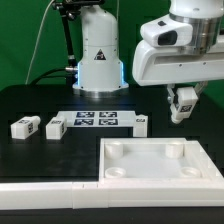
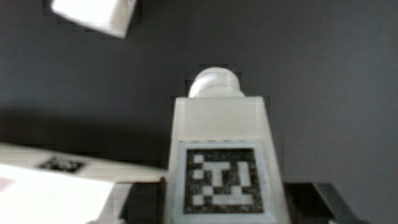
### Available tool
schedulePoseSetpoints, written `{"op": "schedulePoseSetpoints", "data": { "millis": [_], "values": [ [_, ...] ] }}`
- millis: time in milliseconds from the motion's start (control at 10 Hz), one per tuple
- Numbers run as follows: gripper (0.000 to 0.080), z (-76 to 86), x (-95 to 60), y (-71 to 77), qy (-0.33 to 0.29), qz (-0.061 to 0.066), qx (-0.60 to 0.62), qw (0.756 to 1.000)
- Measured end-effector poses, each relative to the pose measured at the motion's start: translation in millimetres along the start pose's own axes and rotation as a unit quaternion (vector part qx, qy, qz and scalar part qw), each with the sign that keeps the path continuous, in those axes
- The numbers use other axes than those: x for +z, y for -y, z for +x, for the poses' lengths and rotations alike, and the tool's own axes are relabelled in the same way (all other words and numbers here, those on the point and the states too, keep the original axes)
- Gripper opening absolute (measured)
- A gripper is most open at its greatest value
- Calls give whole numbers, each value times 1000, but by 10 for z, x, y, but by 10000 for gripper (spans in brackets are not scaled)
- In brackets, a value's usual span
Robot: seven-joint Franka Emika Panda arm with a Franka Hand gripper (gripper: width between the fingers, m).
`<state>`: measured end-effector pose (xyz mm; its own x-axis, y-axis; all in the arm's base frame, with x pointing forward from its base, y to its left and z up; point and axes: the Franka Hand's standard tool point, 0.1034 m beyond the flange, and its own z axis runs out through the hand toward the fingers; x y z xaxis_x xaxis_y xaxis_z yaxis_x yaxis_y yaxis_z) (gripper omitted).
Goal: Assemble one leg
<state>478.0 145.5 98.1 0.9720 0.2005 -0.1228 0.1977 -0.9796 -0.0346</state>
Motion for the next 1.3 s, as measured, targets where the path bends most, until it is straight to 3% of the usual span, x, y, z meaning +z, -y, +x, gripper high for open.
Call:
{"op": "schedulePoseSetpoints", "data": {
  "millis": [100, 400, 600, 900, 1200, 1300],
  "values": [
    [291, 107, -80, -43, -2, 2, -5, 1000],
    [291, 662, -291, -161, -39, 9, -3, 999],
    [291, 927, -306, -183, -30, 12, -15, 999],
    [291, 979, -288, -181, -45, 13, -15, 999],
    [291, 1125, -328, -254, -164, 8, -24, 986],
    [291, 1139, -310, -282, -161, 7, -28, 987]
  ]
}}
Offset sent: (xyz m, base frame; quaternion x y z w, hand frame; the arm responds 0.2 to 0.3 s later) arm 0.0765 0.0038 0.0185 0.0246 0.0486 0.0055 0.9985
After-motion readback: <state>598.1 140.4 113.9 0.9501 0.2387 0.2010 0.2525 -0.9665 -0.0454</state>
